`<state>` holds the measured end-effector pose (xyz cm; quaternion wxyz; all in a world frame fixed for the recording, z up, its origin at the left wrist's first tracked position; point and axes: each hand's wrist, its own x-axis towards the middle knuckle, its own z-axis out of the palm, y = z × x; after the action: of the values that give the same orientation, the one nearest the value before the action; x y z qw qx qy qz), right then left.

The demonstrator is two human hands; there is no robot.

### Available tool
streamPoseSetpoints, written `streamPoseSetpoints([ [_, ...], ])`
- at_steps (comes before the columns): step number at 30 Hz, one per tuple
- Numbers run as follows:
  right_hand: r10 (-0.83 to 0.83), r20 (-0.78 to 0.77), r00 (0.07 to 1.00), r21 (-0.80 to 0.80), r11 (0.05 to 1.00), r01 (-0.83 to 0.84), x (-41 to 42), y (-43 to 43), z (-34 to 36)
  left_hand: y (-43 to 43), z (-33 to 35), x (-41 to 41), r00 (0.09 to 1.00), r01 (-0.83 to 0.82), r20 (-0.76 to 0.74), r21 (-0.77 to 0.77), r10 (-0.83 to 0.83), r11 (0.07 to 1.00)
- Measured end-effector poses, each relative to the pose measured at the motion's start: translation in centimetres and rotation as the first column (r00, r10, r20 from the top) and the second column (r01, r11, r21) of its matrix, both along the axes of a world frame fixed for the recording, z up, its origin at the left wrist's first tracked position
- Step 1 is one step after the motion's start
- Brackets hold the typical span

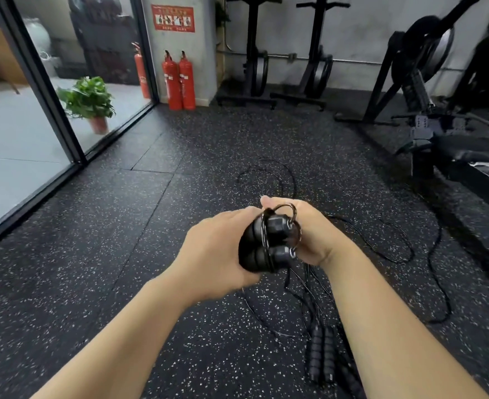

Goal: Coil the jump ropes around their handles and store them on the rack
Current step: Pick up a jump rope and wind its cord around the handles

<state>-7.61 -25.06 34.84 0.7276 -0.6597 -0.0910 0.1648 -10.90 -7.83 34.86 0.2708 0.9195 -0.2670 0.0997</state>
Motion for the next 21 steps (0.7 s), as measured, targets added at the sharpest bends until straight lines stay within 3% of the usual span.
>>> streamPoseSetpoints([
  [5,-0.258,0.071,0.964,-0.002,0.966,0.259,-0.1,1.8,-1.0,-0.4,0.7,0.5,0.951,-0.268,-0.186,-0.106,0.246,0.958],
  [8,-0.304,0.239,0.922,-0.125,0.932,0.339,-0.8,2.5,-0.9,-0.3,0.9,1.1,0.9,-0.39,-0.258,-0.118,0.351,0.913],
  [10,-0.277,0.246,0.929,-0.13,0.94,0.315,-1.4,2.6,-0.3,0.0,1.1,1.5,0.876,-0.434,-0.29,-0.128,0.385,0.892],
  [13,-0.177,0.262,0.949,-0.125,0.968,0.216,-2.3,2.8,0.7,0.2,1.2,1.6,0.866,-0.448,-0.295,-0.101,0.403,0.888],
  [16,-0.206,0.356,0.912,-0.23,0.926,0.299,-2.5,3.3,0.7,-0.1,1.2,1.5,0.858,-0.456,-0.311,-0.093,0.409,0.885],
  [21,-0.274,0.332,0.903,-0.208,0.912,0.353,-2.7,3.4,0.5,0.6,1.4,1.7,0.866,-0.365,-0.41,-0.123,0.288,0.923],
])
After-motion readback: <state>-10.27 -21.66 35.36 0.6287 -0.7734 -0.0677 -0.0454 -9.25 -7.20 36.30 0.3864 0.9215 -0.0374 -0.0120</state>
